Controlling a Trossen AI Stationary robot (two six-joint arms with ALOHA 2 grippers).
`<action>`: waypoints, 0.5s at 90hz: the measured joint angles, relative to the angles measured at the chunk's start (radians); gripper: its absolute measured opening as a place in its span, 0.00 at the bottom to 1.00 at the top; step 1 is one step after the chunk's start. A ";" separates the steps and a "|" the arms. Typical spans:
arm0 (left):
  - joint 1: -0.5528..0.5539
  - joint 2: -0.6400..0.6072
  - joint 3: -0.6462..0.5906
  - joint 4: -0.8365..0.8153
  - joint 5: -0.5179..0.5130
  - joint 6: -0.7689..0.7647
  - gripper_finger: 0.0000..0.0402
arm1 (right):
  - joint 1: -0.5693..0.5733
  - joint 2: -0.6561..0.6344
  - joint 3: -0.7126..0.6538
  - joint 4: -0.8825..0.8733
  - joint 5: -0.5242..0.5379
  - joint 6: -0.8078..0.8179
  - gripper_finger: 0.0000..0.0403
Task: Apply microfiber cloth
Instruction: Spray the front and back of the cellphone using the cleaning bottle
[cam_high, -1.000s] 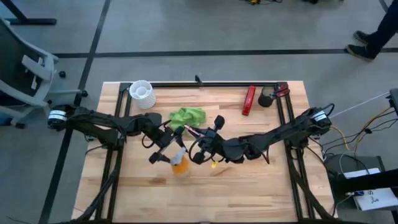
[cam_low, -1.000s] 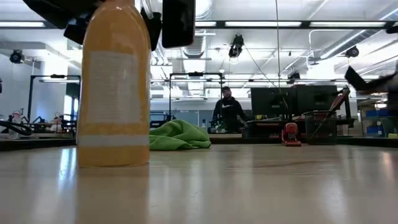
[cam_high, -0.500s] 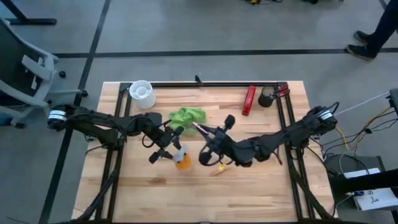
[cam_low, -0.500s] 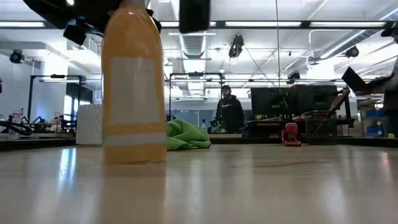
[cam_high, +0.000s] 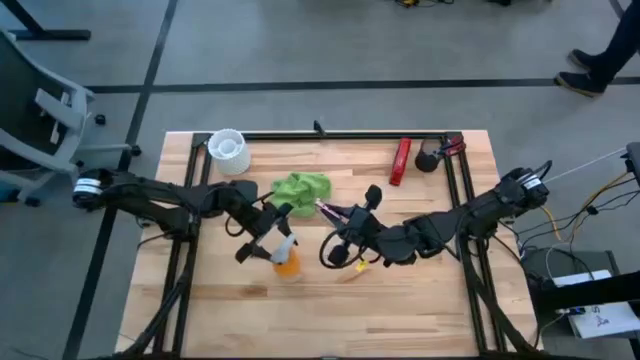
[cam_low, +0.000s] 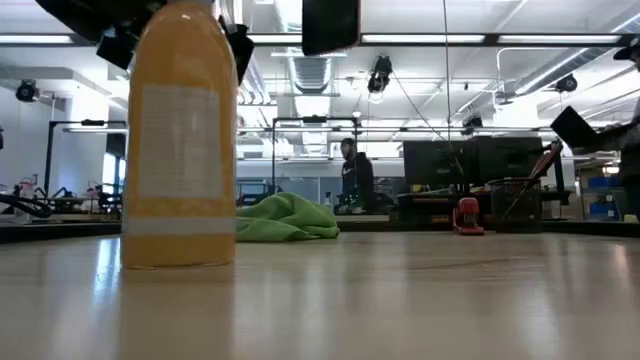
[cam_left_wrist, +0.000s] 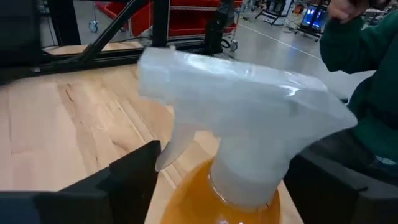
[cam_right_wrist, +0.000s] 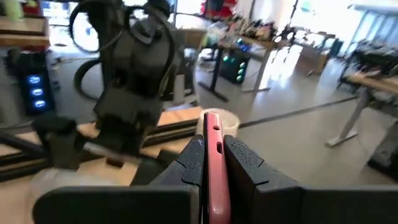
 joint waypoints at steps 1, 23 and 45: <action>0.000 -0.004 0.000 -0.006 0.000 -0.001 0.77 | -0.002 0.001 0.000 -0.002 -0.006 0.001 0.04; 0.003 -0.084 -0.001 -0.117 0.001 -0.016 0.80 | -0.085 0.024 -0.012 -0.012 -0.087 0.000 0.04; 0.002 -0.154 -0.002 -0.114 0.010 -0.057 0.79 | -0.159 0.054 -0.010 0.013 -0.203 -0.053 0.04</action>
